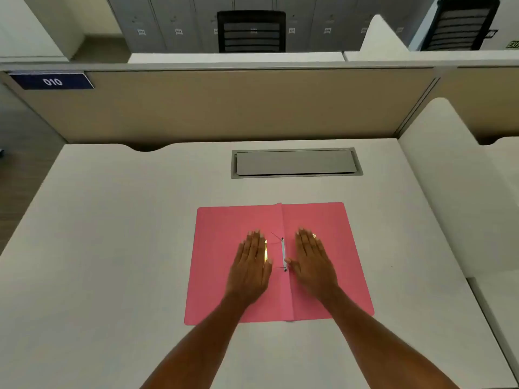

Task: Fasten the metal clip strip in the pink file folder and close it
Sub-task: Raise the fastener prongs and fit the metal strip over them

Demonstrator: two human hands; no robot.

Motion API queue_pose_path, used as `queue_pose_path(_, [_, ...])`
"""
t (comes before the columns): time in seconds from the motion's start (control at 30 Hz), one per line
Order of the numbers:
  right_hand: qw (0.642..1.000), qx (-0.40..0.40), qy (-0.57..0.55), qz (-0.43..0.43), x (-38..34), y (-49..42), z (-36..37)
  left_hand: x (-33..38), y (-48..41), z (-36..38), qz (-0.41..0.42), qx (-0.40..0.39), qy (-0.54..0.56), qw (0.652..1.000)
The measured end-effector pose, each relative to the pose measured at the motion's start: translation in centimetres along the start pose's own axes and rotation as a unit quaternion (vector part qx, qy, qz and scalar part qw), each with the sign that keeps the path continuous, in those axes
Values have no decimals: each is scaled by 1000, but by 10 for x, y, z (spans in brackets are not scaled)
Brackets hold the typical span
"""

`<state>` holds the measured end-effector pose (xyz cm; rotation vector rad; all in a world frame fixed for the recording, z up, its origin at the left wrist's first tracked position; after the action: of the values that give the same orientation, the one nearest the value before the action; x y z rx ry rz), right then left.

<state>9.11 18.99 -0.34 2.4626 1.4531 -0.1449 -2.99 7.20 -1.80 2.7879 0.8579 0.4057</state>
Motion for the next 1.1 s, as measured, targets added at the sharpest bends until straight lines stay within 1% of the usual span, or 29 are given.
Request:
queue_pose_path(0.1, [999, -47, 14, 14, 4, 3, 12, -6, 2, 8, -21, -38, 14, 999])
queue_pose_path(0.23, [998, -56, 15, 6, 3, 5, 16, -7, 7, 16, -16, -62, 17, 998])
queue_pose_path(0.33, [999, -43, 20, 5, 5, 3, 11, -8, 6, 14, -10, -64, 16, 998])
queue_pose_path(0.4, [1000, -15, 1, 15, 8, 4, 5, -7, 6, 12, -8, -62, 13, 998])
queue_pose_path(0.53, [997, 33, -33, 62, 22, 9, -6, -8, 4, 8, 8, -43, -2, 999])
queue_pose_path(0.63, [993, 44, -32, 109, 31, 13, -10, -8, 2, 4, 14, -34, 8, 999])
queue_pose_path(0.87, [971, 75, -81, 212, 43, 18, -11, -8, -2, -2, 13, -30, 33, 999])
queue_pose_path(1.1, [950, 87, -144, 262, 49, 20, -9, -7, -4, -6, 15, -28, 42, 999])
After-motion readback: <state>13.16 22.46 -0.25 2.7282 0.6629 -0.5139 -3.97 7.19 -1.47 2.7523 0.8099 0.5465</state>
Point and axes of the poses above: each hand's wrist, its own y-axis away from the middle knuckle, its own z-axis out of the palm, x = y × z, the point moved 8 cm from there along -y, towards the middle knuckle, and after that the axes turned 10 degrees about -z, right-handed, at the moved point
